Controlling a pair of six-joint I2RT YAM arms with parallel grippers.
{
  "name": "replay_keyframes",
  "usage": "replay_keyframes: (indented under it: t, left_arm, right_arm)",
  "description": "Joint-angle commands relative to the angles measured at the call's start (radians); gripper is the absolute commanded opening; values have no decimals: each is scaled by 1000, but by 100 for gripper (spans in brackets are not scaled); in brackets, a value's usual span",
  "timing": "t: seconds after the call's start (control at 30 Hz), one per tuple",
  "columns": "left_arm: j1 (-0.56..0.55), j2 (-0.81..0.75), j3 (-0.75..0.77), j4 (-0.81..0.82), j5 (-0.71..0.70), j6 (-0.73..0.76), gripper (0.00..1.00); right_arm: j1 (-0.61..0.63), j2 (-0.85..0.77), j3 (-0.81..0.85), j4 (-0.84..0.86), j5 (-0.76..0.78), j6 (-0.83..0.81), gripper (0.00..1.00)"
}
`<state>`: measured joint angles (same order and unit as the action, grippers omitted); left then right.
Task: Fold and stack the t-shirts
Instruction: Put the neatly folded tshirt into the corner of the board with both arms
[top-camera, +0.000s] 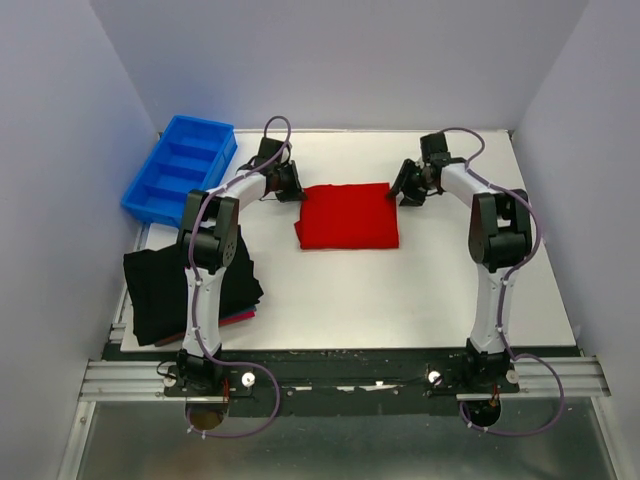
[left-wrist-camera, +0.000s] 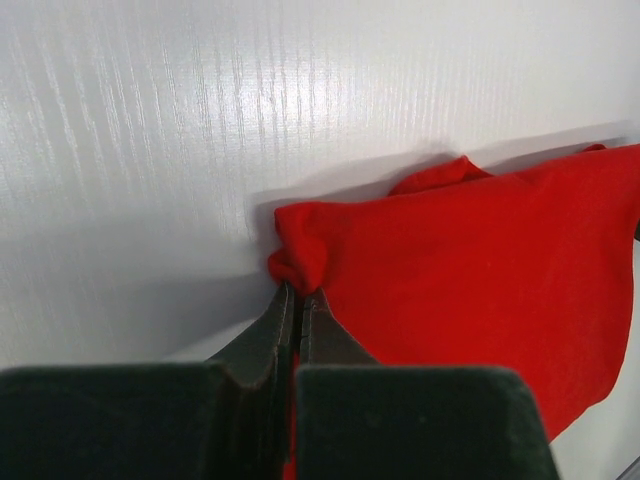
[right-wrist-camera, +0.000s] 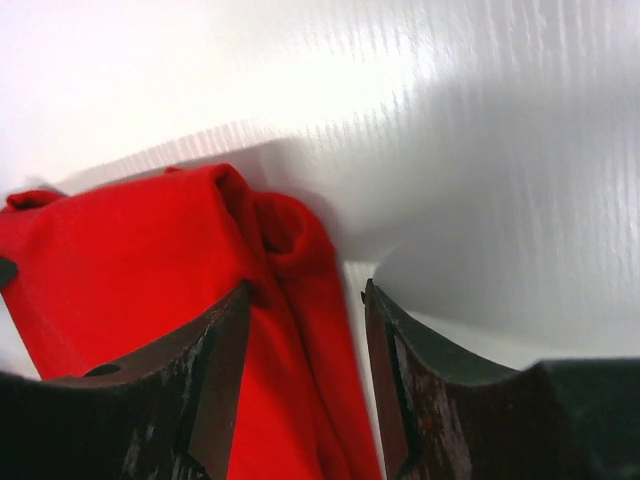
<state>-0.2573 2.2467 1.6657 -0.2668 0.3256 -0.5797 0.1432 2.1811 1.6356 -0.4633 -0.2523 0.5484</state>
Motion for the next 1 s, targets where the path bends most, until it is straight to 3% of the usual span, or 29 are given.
replay_keyframes:
  t: [0.0, 0.37, 0.47, 0.6, 0.77, 0.97]
  left_arm:
    - [6, 39, 31, -38, -28, 17, 0]
    - [4, 57, 60, -49, -19, 4, 0]
    - [3, 57, 62, -48, -17, 1, 0]
    - [3, 62, 71, -54, -16, 1, 0]
    - [1, 62, 72, -55, -16, 1, 0]
    - [-2, 57, 72, -57, -13, 3, 0]
  right_arm:
    - [9, 68, 72, -38, -28, -19, 58]
    - [30, 149, 217, -189, 67, -8, 52]
    - [30, 158, 228, -204, 77, -5, 45]
    - [35, 178, 244, -222, 45, -4, 36]
    - [39, 171, 224, -210, 5, 1, 35]
    - [44, 198, 302, -238, -48, -33, 4]
